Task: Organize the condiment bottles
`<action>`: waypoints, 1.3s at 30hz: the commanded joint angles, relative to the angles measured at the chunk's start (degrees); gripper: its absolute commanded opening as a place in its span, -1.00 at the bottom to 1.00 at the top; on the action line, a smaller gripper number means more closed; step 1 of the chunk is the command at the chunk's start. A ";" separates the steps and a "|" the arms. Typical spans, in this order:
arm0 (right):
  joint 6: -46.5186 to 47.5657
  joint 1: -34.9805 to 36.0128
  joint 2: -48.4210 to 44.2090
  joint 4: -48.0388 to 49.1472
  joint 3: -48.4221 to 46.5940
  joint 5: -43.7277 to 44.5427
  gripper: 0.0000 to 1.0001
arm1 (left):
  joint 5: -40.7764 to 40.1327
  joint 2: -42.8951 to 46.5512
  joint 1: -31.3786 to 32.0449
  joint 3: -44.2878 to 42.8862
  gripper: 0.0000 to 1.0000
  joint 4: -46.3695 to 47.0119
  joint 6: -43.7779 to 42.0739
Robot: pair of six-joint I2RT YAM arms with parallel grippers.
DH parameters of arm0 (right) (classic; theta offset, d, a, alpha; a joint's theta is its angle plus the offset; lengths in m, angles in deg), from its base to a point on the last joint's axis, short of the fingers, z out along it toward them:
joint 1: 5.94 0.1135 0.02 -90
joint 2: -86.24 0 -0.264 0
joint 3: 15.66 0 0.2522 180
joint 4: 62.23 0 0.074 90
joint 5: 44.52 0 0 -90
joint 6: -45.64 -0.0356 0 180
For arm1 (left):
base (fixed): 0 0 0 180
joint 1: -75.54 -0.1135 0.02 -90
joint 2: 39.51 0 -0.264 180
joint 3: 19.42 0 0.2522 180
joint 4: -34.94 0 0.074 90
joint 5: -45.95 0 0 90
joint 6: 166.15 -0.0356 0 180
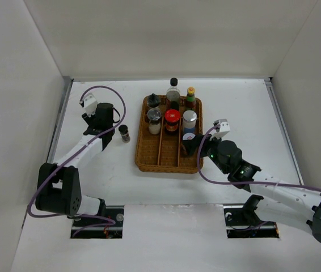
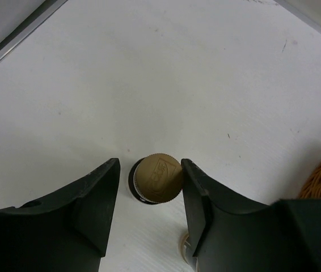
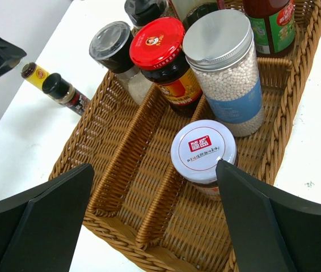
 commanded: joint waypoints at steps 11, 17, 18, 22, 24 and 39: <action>-0.18 0.21 -0.16 3.60 -0.42 0.76 0.92 | -0.67 8.08 2.02 -1.03 -0.60 1.40 -0.61; -0.27 0.30 -0.25 3.68 -0.42 0.68 0.92 | -5.42 17.93 8.34 -5.76 -0.60 -2.64 -5.78; -0.27 0.30 -0.42 3.68 -0.33 0.59 0.92 | -5.60 18.81 9.75 -6.99 -0.60 -3.52 -6.49; -0.35 0.30 -1.21 3.77 0.02 0.85 0.91 | -7.00 20.40 18.17 -9.99 -0.60 -6.68 -6.50; -0.35 -0.14 -1.91 3.60 0.28 0.94 0.91 | -7.70 19.97 24.14 -11.13 -0.60 -9.05 -6.32; -5.36 -7.34 -8.32 2.19 4.06 4.54 0.91 | -7.53 9.34 47.90 -13.25 -0.59 -4.33 -1.49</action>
